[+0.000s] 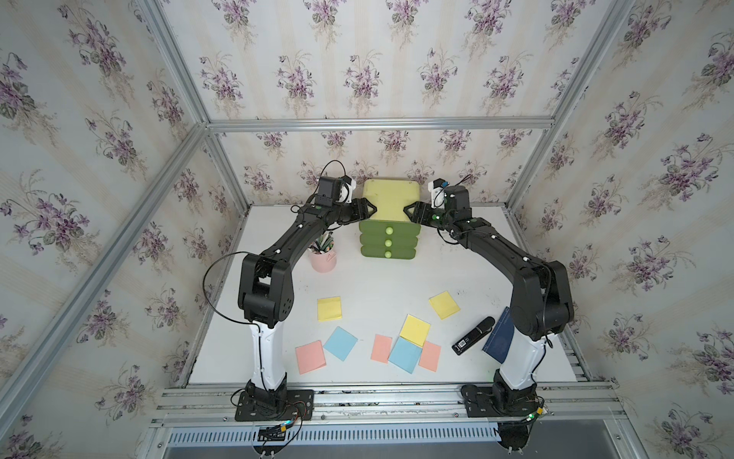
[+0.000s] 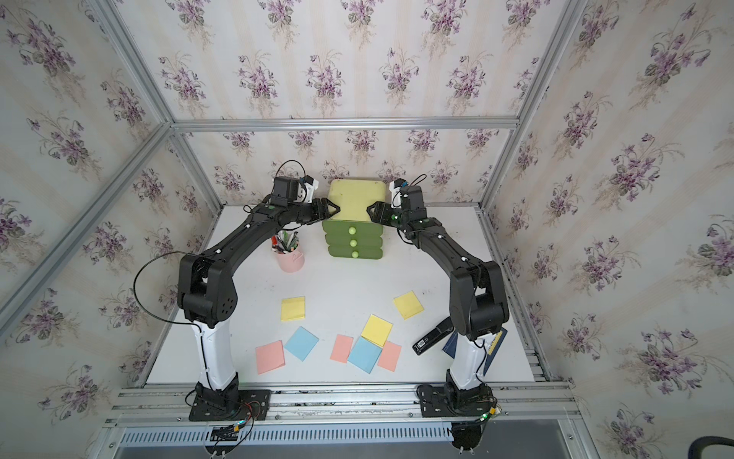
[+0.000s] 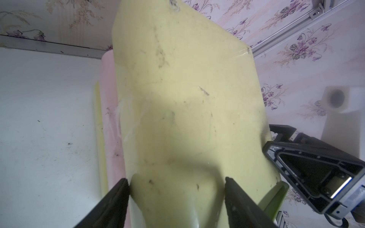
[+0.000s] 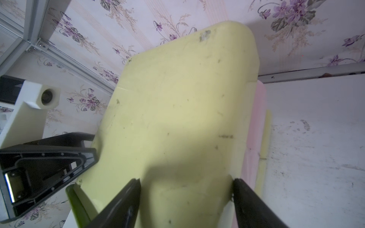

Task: Please put the sticky notes in the drawer by color
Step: Move the storage box to the center of the board.

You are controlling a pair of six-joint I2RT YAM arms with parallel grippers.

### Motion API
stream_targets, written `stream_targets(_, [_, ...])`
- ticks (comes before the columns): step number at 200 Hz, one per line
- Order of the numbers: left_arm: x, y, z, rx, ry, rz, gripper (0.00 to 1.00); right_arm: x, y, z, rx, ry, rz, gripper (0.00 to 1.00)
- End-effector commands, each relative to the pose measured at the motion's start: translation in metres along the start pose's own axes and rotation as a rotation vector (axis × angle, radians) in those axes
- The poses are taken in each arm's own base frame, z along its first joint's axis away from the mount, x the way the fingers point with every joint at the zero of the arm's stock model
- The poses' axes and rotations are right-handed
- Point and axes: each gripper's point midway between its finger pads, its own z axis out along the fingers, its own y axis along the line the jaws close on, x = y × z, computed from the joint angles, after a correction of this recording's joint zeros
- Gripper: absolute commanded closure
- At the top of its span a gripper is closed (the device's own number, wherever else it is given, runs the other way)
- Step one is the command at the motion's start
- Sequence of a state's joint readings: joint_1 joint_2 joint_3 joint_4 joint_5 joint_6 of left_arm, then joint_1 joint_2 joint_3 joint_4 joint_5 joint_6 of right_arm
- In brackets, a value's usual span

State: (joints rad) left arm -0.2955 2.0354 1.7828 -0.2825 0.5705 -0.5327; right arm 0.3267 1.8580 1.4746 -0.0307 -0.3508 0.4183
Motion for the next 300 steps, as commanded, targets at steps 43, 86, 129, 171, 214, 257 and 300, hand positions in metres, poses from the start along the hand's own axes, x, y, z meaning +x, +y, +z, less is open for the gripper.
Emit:
stream_targets(43, [0.035,-0.065,-0.029,0.202,0.064,0.015,0.28,0.043,0.05,-0.028,-0.157,0.152,0.012,0.25])
stream_targets(86, [0.061,-0.07,-0.045,0.178,0.077,0.008,0.26,0.063,0.045,-0.045,-0.132,0.171,0.047,0.25])
stream_targets(129, [0.076,-0.057,-0.05,0.134,0.092,-0.007,0.24,0.078,0.034,-0.051,-0.068,0.207,0.086,0.23])
stream_targets(171, [0.053,-0.05,-0.074,0.057,0.001,-0.005,0.19,0.066,0.033,-0.058,-0.019,0.184,0.058,0.21])
stream_targets(214, [0.031,-0.053,-0.109,-0.004,-0.117,-0.027,0.12,0.039,0.022,-0.069,0.095,0.115,-0.012,0.18])
stream_targets(257, [0.056,-0.054,-0.123,0.149,-0.275,-0.246,0.12,0.016,0.014,-0.05,0.147,0.098,-0.057,0.17])
stream_targets(300, [0.121,-0.031,-0.116,0.187,-0.41,-0.603,0.16,0.01,0.008,-0.019,0.142,0.112,-0.095,0.2])
